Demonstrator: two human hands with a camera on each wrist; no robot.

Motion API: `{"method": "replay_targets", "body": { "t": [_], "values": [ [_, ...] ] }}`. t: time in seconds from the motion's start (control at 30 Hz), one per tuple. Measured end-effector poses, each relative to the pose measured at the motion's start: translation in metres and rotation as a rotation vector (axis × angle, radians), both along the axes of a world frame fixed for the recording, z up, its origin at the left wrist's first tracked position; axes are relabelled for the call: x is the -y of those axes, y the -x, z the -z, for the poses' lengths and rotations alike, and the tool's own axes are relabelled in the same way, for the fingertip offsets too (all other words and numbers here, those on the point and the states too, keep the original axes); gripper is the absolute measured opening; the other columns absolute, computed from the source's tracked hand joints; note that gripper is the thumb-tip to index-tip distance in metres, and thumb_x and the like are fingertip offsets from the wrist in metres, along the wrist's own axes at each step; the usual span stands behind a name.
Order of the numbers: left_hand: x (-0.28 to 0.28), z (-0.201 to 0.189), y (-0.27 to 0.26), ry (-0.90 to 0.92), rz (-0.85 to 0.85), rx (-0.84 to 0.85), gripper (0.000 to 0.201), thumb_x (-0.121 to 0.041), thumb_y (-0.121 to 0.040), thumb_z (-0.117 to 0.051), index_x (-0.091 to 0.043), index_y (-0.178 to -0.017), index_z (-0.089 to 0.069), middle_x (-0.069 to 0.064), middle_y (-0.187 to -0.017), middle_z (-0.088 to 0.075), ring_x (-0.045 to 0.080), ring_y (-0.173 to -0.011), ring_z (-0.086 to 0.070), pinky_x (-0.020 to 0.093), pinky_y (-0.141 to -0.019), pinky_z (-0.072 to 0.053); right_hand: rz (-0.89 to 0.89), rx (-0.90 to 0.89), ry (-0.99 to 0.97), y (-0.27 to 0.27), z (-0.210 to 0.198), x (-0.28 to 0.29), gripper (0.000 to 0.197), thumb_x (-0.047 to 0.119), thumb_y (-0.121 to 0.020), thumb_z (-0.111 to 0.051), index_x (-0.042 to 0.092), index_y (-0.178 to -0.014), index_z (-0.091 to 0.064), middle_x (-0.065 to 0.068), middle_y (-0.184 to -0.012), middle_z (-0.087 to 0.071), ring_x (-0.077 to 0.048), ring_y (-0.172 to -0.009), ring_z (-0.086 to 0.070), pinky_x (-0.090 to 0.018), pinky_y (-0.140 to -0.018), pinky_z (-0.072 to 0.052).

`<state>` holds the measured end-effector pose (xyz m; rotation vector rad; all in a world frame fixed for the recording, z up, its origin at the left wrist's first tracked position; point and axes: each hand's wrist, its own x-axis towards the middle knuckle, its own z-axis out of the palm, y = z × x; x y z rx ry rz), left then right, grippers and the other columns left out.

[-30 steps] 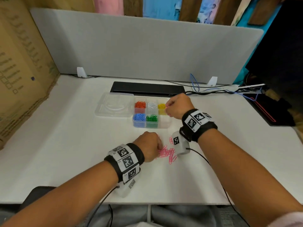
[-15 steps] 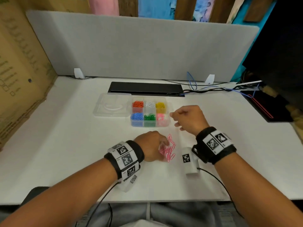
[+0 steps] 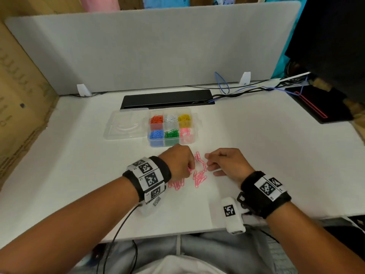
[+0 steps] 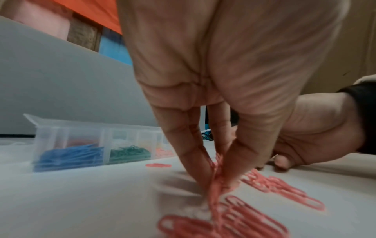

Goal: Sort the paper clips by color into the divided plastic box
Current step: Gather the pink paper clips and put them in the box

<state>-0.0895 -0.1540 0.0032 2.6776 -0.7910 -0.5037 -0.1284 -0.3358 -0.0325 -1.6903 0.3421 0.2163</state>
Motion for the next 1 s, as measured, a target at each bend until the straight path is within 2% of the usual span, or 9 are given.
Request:
{"method": "replay_targets", "body": {
  "t": [0.1,0.2,0.4,0.5,0.57,0.6,0.7,0.83,1.0],
  "values": [
    [0.003,-0.002,-0.008,0.019,-0.055,0.017,0.019,-0.004,-0.084,-0.066,-0.013,-0.096,-0.078,-0.002,-0.096,-0.075,0.008,-0.083,-0.065,0.019,-0.078,-0.053,-0.029,-0.006,-0.045,0.005,0.001,0.006,0.017,0.016,-0.090,-0.070,0.000,-0.096,-0.072,-0.008,-0.082,-0.073,-0.016,-0.074,-0.071,-0.025,-0.058,-0.054],
    [0.004,-0.014,-0.021,0.044,-0.098,0.042,0.021,-0.004,-0.087,-0.063,-0.012,-0.100,-0.077,-0.003,-0.099,-0.073,0.005,-0.081,-0.060,0.015,-0.075,-0.046,-0.039,-0.015,-0.108,0.008,0.000,0.016,0.009,0.016,-0.090,-0.070,0.007,-0.090,-0.073,-0.007,-0.084,-0.074,-0.016,-0.078,-0.073,-0.025,-0.058,-0.054],
    [0.010,-0.053,-0.064,0.262,-0.361,0.114,0.020,-0.004,-0.082,-0.065,-0.016,-0.086,-0.081,-0.005,-0.084,-0.075,0.008,-0.082,-0.067,0.025,-0.083,-0.055,-0.049,-0.036,-0.111,0.002,-0.001,0.014,0.010,0.016,-0.089,-0.071,0.007,-0.091,-0.071,-0.006,-0.082,-0.074,-0.018,-0.078,-0.074,-0.026,-0.058,-0.054],
    [0.020,-0.058,-0.081,0.324,-0.513,0.084,0.015,-0.005,-0.081,-0.067,-0.014,-0.080,-0.079,-0.004,-0.078,-0.073,0.008,-0.078,-0.067,0.023,-0.072,-0.055,-0.043,-0.041,-0.113,0.002,-0.004,0.013,0.012,0.015,-0.090,-0.070,0.004,-0.093,-0.070,-0.007,-0.080,-0.072,-0.019,-0.076,-0.074,-0.028,-0.059,-0.056],
    [0.025,-0.052,-0.090,0.278,-0.578,0.045,0.006,-0.007,-0.075,-0.072,-0.011,-0.072,-0.075,-0.001,-0.076,-0.071,0.011,-0.075,-0.066,0.024,-0.063,-0.055,-0.044,-0.043,-0.113,0.003,-0.005,0.012,0.011,0.014,-0.091,-0.069,0.004,-0.092,-0.069,-0.008,-0.078,-0.071,-0.019,-0.074,-0.073,-0.029,-0.061,-0.057],
    [0.027,-0.047,-0.093,0.241,-0.583,0.015,0.003,-0.009,-0.073,-0.074,-0.010,-0.071,-0.074,0.000,-0.077,-0.071,0.012,-0.075,-0.066,0.026,-0.062,-0.056,-0.046,-0.041,-0.112,0.003,-0.006,0.012,0.011,0.014,-0.091,-0.069,0.003,-0.093,-0.068,-0.008,-0.078,-0.070,-0.020,-0.073,-0.073,-0.028,-0.061,-0.058],
    [0.031,-0.033,-0.098,0.207,-0.581,-0.016,0.012,-0.018,-0.076,-0.075,-0.011,-0.086,-0.076,0.003,-0.088,-0.073,0.017,-0.084,-0.068,0.037,-0.079,-0.060,-0.050,-0.032,-0.104,0.004,-0.007,0.012,0.012,0.014,-0.091,-0.069,0.003,-0.093,-0.067,-0.009,-0.078,-0.069,-0.020,-0.072,-0.072,-0.027,-0.060,-0.057],
    [0.026,-0.025,-0.099,0.255,-0.581,0.035,0.013,-0.018,-0.084,-0.065,-0.012,-0.086,-0.076,0.003,-0.089,-0.073,0.019,-0.086,-0.068,0.037,-0.081,-0.059,-0.056,-0.028,-0.106,0.004,-0.007,0.015,0.012,0.015,-0.092,-0.068,0.003,-0.092,-0.067,-0.010,-0.078,-0.069,-0.021,-0.071,-0.071,-0.028,-0.061,-0.057],
    [-0.004,-0.027,-0.066,0.509,-0.469,-0.120,0.016,-0.009,-0.087,-0.067,-0.021,-0.080,-0.076,-0.002,-0.085,-0.074,0.019,-0.085,-0.071,0.034,-0.083,-0.058,-0.077,-0.027,-0.091,0.004,-0.007,0.015,0.011,0.014,-0.092,-0.068,0.005,-0.086,-0.068,-0.010,-0.077,-0.069,-0.020,-0.069,-0.071,-0.028,-0.060,-0.057]
  ]
}}
